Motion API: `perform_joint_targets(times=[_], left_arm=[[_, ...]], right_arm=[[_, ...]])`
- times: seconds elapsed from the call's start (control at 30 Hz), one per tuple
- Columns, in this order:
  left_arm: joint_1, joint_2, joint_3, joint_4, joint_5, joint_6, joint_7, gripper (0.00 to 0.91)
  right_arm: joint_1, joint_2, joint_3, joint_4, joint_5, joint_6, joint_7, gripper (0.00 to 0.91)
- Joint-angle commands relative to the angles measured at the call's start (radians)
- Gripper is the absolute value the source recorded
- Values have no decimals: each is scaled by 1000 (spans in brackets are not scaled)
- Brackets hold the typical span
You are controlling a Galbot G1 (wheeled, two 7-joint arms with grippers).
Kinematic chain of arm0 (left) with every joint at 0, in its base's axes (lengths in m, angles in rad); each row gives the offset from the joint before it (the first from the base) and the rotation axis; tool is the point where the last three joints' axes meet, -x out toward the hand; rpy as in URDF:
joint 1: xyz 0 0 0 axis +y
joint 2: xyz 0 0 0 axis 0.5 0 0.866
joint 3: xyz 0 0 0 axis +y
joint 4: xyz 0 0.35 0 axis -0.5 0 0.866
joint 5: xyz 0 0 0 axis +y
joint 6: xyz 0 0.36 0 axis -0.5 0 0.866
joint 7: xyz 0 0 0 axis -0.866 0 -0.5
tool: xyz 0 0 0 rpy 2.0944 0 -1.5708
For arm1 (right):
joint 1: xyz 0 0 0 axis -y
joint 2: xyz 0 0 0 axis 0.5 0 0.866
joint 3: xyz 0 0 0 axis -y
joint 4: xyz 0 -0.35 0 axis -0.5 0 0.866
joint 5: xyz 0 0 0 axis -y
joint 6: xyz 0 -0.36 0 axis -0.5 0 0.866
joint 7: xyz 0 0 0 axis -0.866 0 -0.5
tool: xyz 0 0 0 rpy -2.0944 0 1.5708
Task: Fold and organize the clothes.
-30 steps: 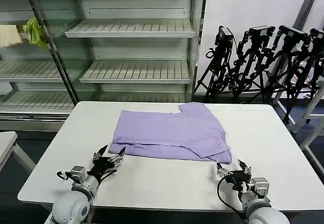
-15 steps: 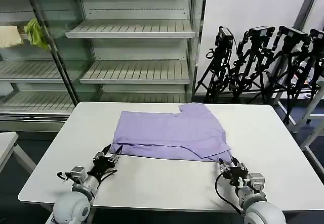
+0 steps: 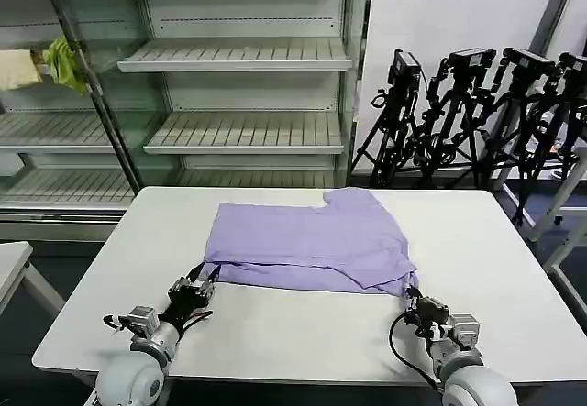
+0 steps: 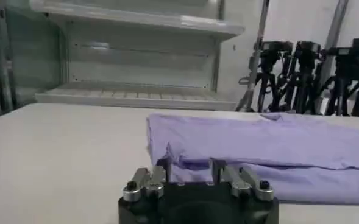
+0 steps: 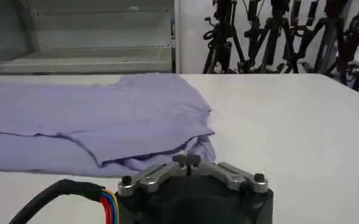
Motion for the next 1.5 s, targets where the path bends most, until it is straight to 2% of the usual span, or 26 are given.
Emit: perform_joint_targets(times=[0.03, 0.13, 0.27, 0.5, 0.8, 0.87, 0.9, 0.93, 0.97, 1.0, 1.3, 1.5], left_arm=[[2, -2, 1, 53, 5, 7, 1, 675], [0, -1, -2, 66, 7, 6, 2, 746], [-1, 1, -3, 77, 8, 7, 5, 746], [-5, -1, 2, 110, 17, 7, 10, 685], [-1, 6, 4, 162, 21, 8, 12, 695], [2, 11, 5, 170, 19, 17, 11, 746], [5, 14, 6, 170, 18, 23, 9, 776], [8, 19, 5, 166, 17, 30, 8, 846], [10, 23, 5, 162, 9, 38, 6, 846], [15, 33, 3, 152, -3, 49, 4, 907], [23, 85, -17, 55, -43, 167, -9, 907], [25, 110, -18, 40, -62, 213, -21, 907]], right_arm=[[1, 1, 0, 1, -2, 2, 0, 10], [-1, 3, 1, 5, -2, 1, 0, 10], [-2, 3, 2, 7, -2, 2, 1, 10], [0, 3, 0, 10, -1, 1, 1, 10], [-11, 4, -2, 12, -1, 2, -1, 10], [-12, 3, -1, 14, 0, 2, -1, 10], [-12, 2, -1, 15, 1, 2, -1, 10], [-12, 1, 0, 17, 1, 2, 0, 10], [-12, -2, 0, 18, 2, 2, -1, 10], [-12, -5, 1, 19, 4, 1, 0, 10], [-7, -7, -1, 12, 9, 3, -2, 10], [1, -2, -9, 2, 12, 6, -4, 10]])
